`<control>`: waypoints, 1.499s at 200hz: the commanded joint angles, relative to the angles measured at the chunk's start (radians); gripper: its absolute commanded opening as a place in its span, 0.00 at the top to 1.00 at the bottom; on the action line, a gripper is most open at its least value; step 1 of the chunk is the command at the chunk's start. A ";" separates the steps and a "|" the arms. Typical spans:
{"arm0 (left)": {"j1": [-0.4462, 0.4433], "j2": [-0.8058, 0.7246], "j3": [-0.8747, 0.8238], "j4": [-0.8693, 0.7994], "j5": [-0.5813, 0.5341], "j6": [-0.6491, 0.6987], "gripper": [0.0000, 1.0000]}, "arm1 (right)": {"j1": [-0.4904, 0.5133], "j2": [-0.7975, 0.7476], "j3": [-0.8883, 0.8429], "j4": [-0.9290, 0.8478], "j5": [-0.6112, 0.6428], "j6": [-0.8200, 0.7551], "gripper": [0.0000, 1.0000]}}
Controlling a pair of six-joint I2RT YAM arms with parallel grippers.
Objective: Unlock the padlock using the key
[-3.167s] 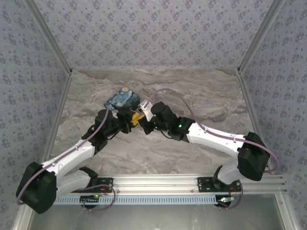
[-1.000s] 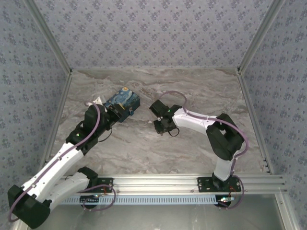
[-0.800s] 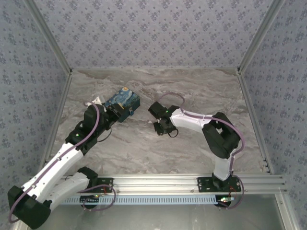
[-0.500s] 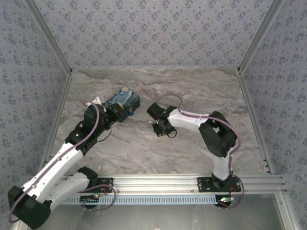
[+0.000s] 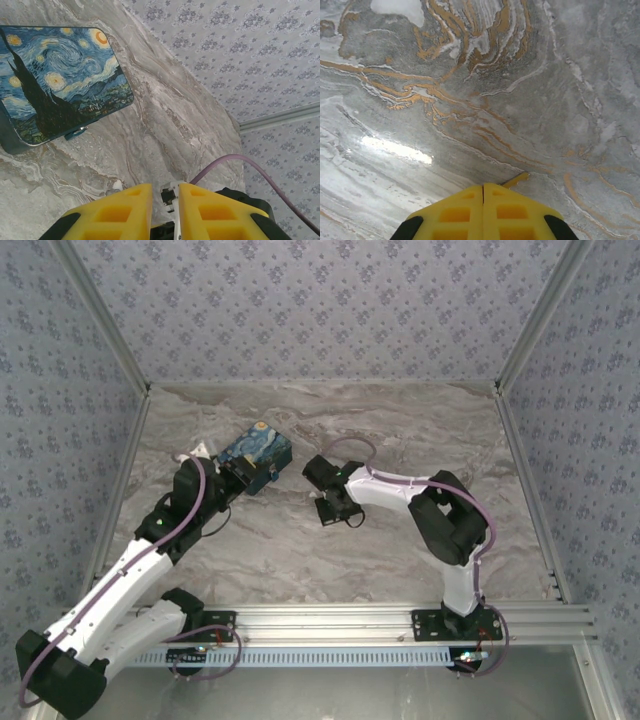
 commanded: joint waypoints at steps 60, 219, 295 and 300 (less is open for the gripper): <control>0.007 -0.011 -0.099 0.380 0.162 0.217 0.61 | -0.137 -0.374 -0.183 0.322 -0.322 0.122 1.00; -0.152 0.138 -0.126 0.656 0.434 0.951 0.25 | -0.247 -0.609 -0.049 0.379 -0.508 0.376 1.00; -0.167 0.233 -0.139 0.742 0.422 1.066 0.30 | -0.207 -0.629 -0.049 0.363 -0.542 0.376 1.00; -0.167 0.237 -0.140 0.756 0.420 1.059 0.30 | -0.205 -0.634 -0.052 0.362 -0.539 0.378 1.00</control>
